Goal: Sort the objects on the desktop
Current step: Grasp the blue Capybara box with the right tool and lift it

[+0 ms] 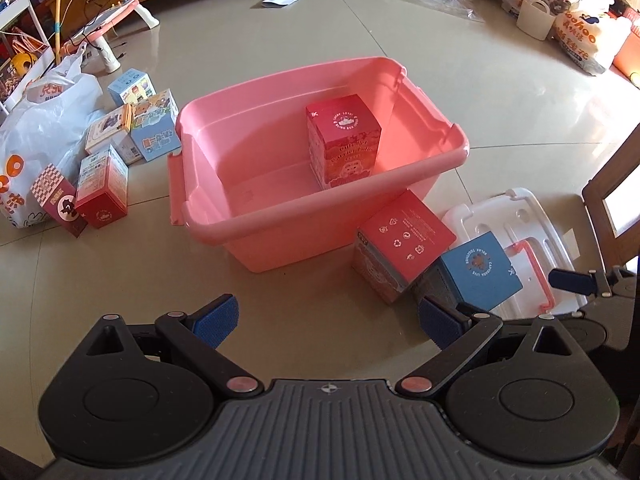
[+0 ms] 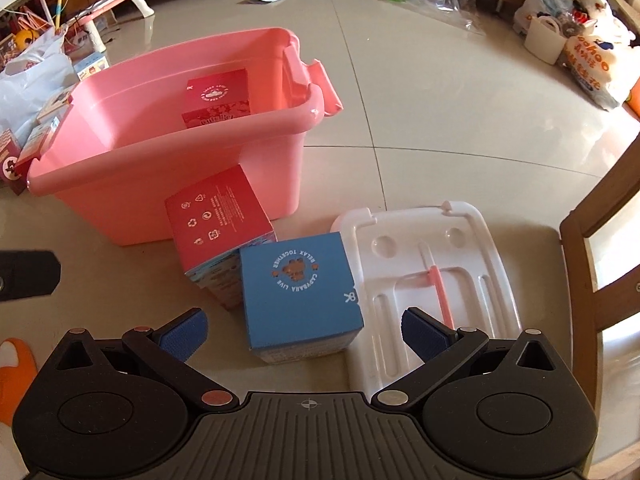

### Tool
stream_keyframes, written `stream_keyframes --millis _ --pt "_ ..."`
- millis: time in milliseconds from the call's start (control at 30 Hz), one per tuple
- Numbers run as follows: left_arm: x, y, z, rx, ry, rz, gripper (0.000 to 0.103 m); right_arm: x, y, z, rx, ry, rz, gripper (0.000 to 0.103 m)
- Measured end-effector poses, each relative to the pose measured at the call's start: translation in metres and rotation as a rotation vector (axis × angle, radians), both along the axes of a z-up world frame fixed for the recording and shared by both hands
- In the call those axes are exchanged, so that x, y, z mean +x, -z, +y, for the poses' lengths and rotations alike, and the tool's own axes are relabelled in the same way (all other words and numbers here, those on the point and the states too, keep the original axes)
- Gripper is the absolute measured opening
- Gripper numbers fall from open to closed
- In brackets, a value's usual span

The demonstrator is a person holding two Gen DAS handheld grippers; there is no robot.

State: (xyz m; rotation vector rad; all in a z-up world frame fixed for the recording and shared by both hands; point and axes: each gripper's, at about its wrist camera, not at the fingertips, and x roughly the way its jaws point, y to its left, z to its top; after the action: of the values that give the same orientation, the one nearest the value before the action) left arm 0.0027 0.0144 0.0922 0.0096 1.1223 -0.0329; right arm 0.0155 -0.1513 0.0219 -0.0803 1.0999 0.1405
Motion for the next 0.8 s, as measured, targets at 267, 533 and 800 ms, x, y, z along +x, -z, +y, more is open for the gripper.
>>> stream_keyframes --millis 267,533,800 --pt "0.012 0.021 0.005 -0.009 -0.066 0.073 0.099 0.025 0.033 0.006 0.001 -0.031 0.075 0.081" --pt "0.015 0.023 0.007 0.004 -0.053 0.071 0.099 0.036 0.05 0.01 -0.01 -0.013 0.117 0.073" --pt "0.011 0.018 0.011 0.007 -0.044 0.062 0.099 0.041 0.053 0.01 0.0 0.034 0.168 0.07"
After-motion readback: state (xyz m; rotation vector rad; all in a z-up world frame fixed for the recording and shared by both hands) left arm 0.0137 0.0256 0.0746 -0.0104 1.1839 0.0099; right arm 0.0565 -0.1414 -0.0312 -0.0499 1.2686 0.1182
